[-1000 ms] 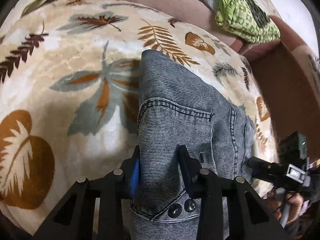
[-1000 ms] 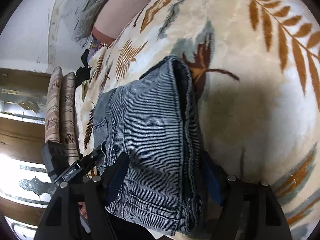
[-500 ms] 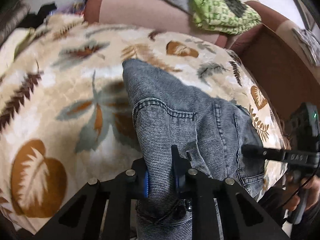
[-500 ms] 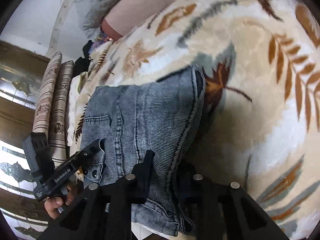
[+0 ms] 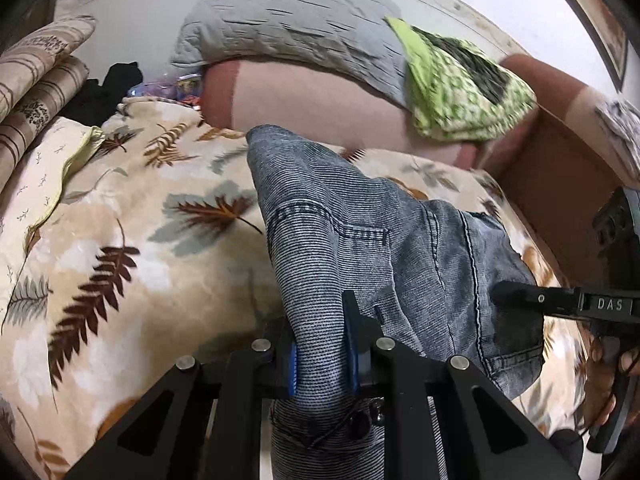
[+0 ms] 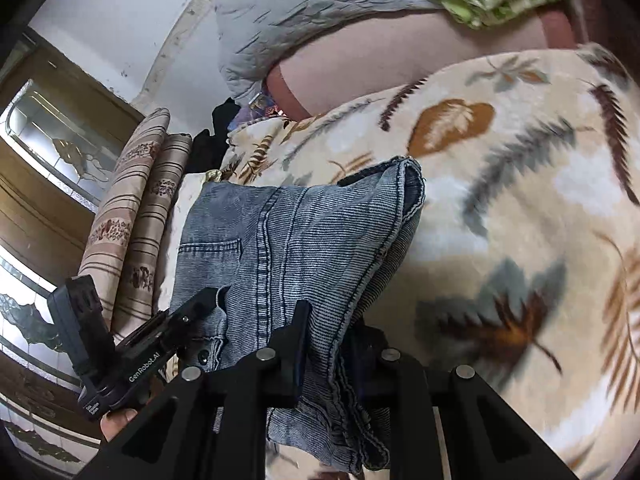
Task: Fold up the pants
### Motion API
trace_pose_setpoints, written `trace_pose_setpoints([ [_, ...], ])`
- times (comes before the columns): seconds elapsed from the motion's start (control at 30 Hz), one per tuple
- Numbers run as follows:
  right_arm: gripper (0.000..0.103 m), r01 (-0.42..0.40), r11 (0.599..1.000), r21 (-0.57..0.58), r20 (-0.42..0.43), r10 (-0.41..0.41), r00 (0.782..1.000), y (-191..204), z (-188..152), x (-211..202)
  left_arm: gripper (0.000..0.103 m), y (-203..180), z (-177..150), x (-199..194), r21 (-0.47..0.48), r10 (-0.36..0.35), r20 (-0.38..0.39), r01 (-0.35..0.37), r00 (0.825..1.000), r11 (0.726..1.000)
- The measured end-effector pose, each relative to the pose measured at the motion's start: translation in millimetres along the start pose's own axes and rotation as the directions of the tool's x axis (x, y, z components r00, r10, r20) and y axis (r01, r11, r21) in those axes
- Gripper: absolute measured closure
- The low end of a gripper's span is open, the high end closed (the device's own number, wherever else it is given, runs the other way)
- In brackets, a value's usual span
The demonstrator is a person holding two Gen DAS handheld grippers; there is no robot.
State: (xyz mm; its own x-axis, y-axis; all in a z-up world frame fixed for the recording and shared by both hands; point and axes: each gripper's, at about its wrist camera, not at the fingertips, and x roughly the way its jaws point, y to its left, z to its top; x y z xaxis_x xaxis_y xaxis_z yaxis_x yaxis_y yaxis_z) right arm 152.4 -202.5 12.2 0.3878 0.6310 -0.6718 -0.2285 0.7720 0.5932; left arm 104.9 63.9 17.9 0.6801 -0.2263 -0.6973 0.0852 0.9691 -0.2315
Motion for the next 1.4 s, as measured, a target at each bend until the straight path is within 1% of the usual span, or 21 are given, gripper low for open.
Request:
trace_pose_setpoints([
  [0.13,0.083,0.002,1.0,0.018,0.004,-0.003,1.0,-2,14,26,0.081,10,5,23,-0.012,0.045,-0.006,-0.045,0.999,0.999],
  [0.23,0.083,0.037,0.997,0.072,-0.019,-0.035,0.999,-16,11,55,0.081,15,-5,49,-0.01,0.083,-0.062,-0.084,0.995,0.996],
  [0.27,0.083,0.052,0.995,0.088,-0.037,-0.049,0.998,-22,7,66,0.077,17,-12,61,-0.006,0.109,-0.099,-0.11,0.989,0.994],
  [0.3,0.08,0.079,0.992,0.101,-0.061,-0.073,0.995,-28,2,78,0.071,18,-17,69,0.001,0.146,-0.118,-0.147,0.982,0.989],
  [0.33,0.08,0.115,0.988,0.107,-0.069,-0.108,0.992,-33,-1,85,0.057,21,-22,77,0.009,0.197,-0.129,-0.198,0.972,0.98],
  [0.37,0.076,0.14,0.984,0.113,-0.067,-0.133,0.989,-37,-4,89,0.039,22,-24,79,0.01,0.23,-0.131,-0.231,0.964,0.973],
  [0.43,0.061,0.142,0.98,0.139,-0.072,-0.133,0.989,-44,-7,93,0.018,26,-24,76,0.003,0.305,-0.137,-0.307,0.943,0.952],
  [0.47,0.044,0.167,0.977,0.136,-0.081,-0.157,0.984,-45,-7,92,0.018,28,-22,70,-0.011,0.305,-0.147,-0.31,0.941,0.951],
  [0.5,0.039,0.2,0.972,0.123,-0.089,-0.19,0.978,-45,-7,90,0.018,30,-22,64,-0.021,0.294,-0.151,-0.301,0.944,0.954],
  [0.63,0.039,0.272,0.962,0.028,-0.02,-0.272,0.962,-27,-12,57,0.018,24,-32,21,-0.028,0.309,-0.09,-0.312,0.947,0.95],
  [0.7,0.038,0.268,0.963,-0.018,0.036,-0.268,0.963,-15,-21,37,0.017,17,-41,5,-0.025,0.315,-0.068,-0.317,0.947,0.948],
  [0.8,0.03,0.29,0.951,-0.107,0.082,-0.283,0.956,3,-43,24,0.016,5,-56,6,0.012,0.322,-0.092,-0.323,0.942,0.946],
  [0.87,0.028,0.351,0.919,-0.177,0.059,-0.346,0.936,9,-59,37,0.016,0,-69,22,0.063,0.359,-0.138,-0.353,0.923,0.933],
  [0.9,0.028,0.399,0.889,-0.223,0.006,-0.408,0.913,7,-68,54,0.016,-1,-72,25,0.067,0.373,-0.135,-0.367,0.918,0.928],
  [0.93,0.028,0.425,0.871,-0.248,-0.04,-0.447,0.894,2,-74,65,0.015,-1,-72,23,0.055,0.37,-0.124,-0.366,0.921,0.929],
  [0.97,0.028,0.432,0.865,-0.256,-0.068,-0.462,0.884,-2,-79,72,0.015,-1,-70,20,0.04,0.364,-0.13,-0.362,0.922,0.931],
  [1.0,0.026,0.428,0.872,-0.236,-0.047,-0.45,0.892,-4,-79,68,0.015,0,-68,16,0.029,0.355,-0.136,-0.354,0.925,0.935],
  [1.13,0.026,0.45,0.862,-0.234,0.014,-0.46,0.888,8,-75,48,0.015,-8,-64,2,0.029,0.335,-0.102,-0.334,0.937,0.942],
  [1.2,0.018,0.44,0.867,-0.235,0.039,-0.444,0.895,12,-76,45,0.015,-9,-67,8,0.034,0.335,-0.115,-0.333,0.935,0.942],
  [1.3,0.015,0.448,0.861,-0.24,-0.03,-0.467,0.884,4,-80,67,0.015,-9,-72,18,0.032,0.332,-0.153,-0.331,0.931,0.943],
  [1.4,0.015,0.421,0.89,-0.174,-0.048,-0.434,0.899,-3,-79,63,0.015,-12,-71,8,0.028,0.319,-0.136,-0.318,0.938,0.948],
])
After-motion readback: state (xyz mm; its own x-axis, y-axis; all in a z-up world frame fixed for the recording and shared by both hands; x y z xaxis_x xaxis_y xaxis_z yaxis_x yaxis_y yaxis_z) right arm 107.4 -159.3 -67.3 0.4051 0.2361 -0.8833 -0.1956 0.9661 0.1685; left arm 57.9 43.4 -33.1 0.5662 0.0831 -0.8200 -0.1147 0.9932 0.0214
